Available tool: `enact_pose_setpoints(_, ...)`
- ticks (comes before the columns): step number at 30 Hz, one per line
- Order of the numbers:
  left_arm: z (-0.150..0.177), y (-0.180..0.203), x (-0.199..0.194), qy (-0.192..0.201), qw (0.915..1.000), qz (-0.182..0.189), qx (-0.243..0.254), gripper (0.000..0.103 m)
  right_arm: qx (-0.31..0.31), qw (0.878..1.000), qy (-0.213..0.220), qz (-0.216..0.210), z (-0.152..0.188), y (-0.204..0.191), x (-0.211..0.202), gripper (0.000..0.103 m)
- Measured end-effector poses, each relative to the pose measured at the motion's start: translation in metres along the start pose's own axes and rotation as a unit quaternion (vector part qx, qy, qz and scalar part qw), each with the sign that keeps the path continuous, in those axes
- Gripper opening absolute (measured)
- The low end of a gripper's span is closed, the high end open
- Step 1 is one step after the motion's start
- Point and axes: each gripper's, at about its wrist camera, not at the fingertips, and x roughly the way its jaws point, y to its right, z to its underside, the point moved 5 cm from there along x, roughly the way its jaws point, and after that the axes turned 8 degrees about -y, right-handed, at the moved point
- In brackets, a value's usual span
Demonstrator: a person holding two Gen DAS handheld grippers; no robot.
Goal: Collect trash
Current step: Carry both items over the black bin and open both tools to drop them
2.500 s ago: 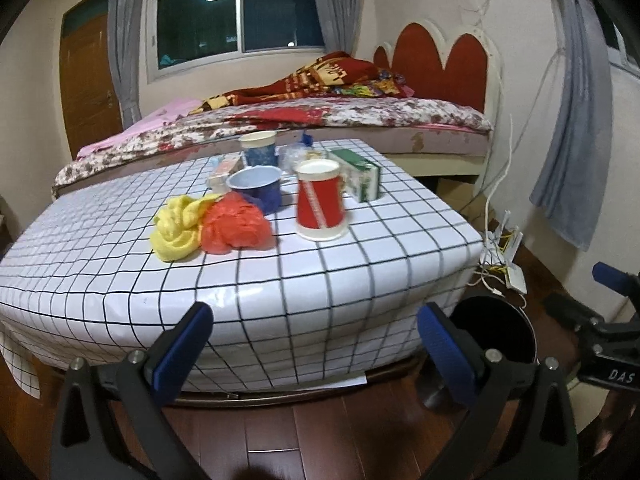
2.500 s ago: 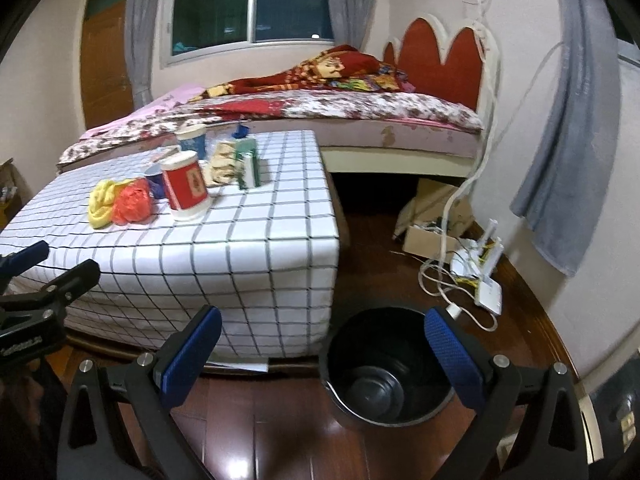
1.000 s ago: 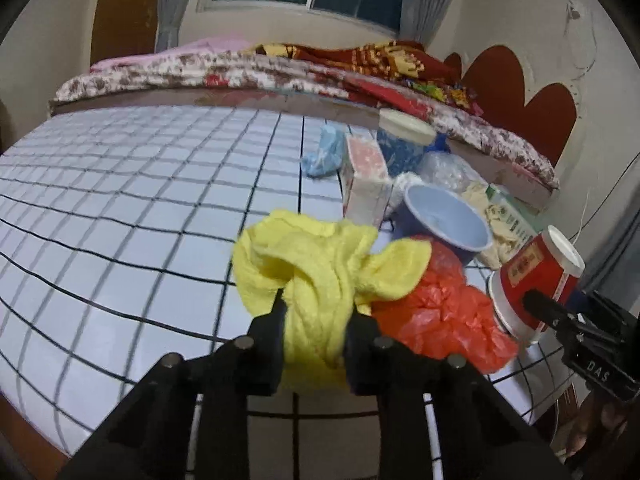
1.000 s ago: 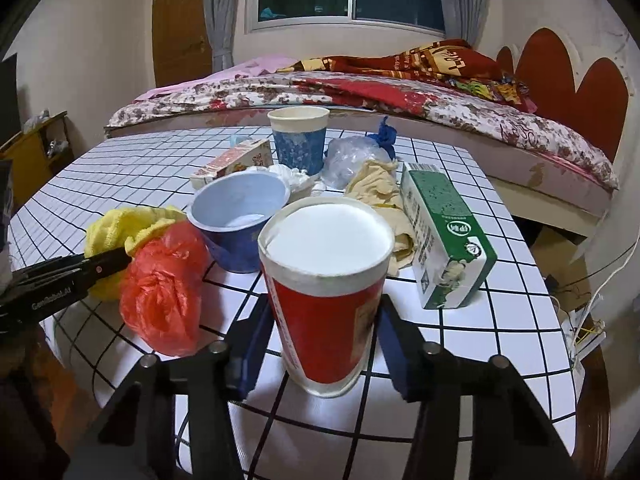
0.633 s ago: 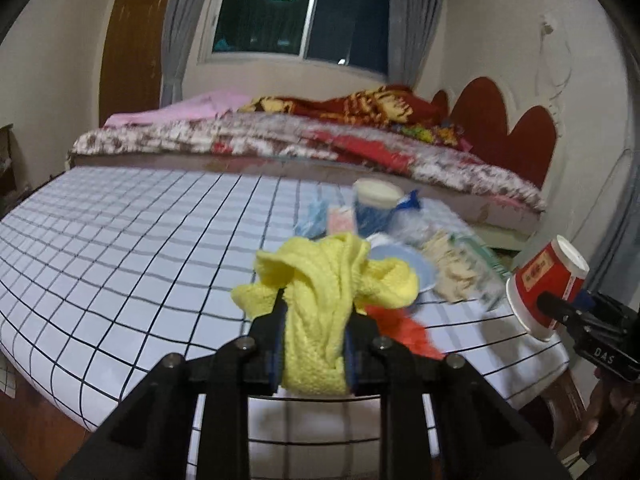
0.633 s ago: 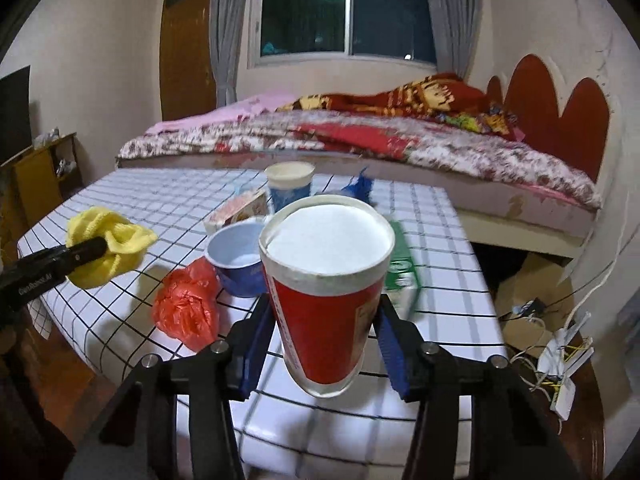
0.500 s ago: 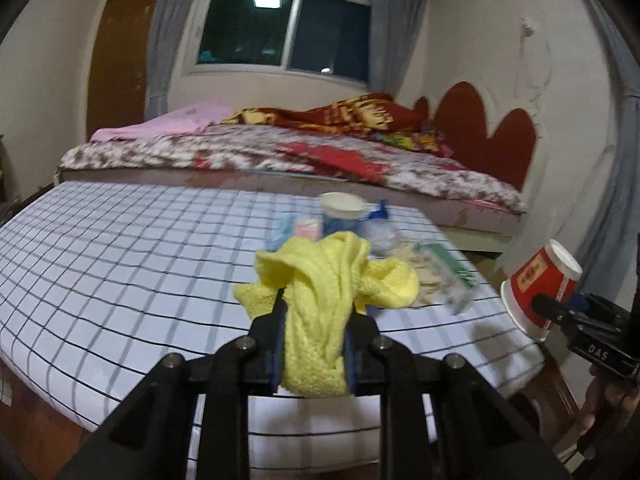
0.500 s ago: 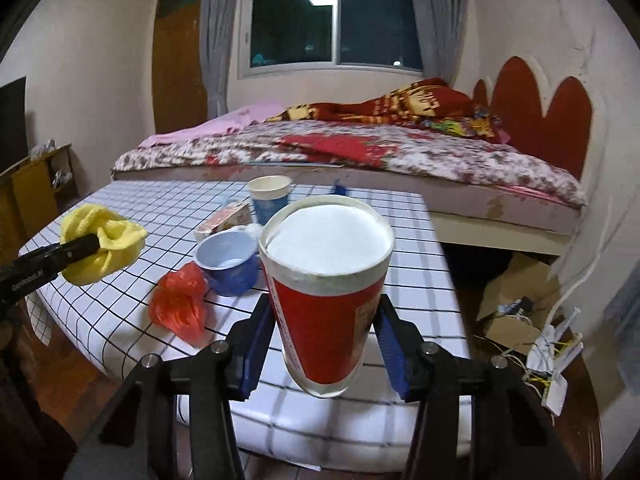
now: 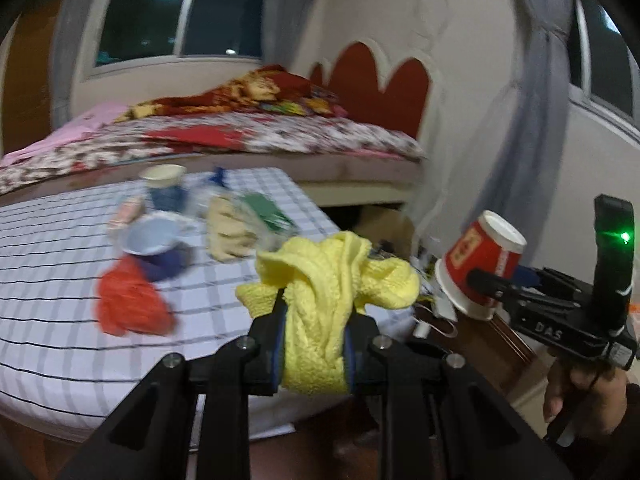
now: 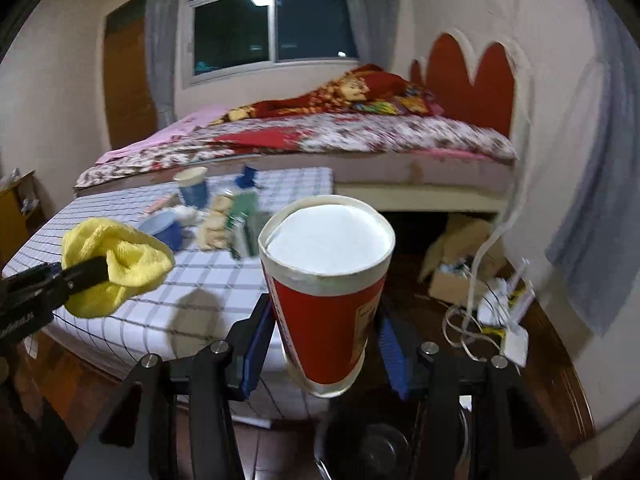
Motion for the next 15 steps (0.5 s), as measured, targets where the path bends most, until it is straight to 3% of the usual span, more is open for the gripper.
enact_pose_setpoints(10,0.029,0.107,0.036,-0.052,0.9946,0.076,0.047,0.024,0.058,0.997,-0.043,0.037,0.048,0.077,-0.008,0.053)
enact_pose_setpoints(15,0.043,0.133,0.06,-0.085,0.9902,0.097,0.054,0.024,0.071,0.994,-0.068,0.047,0.07,0.099,0.001,0.054)
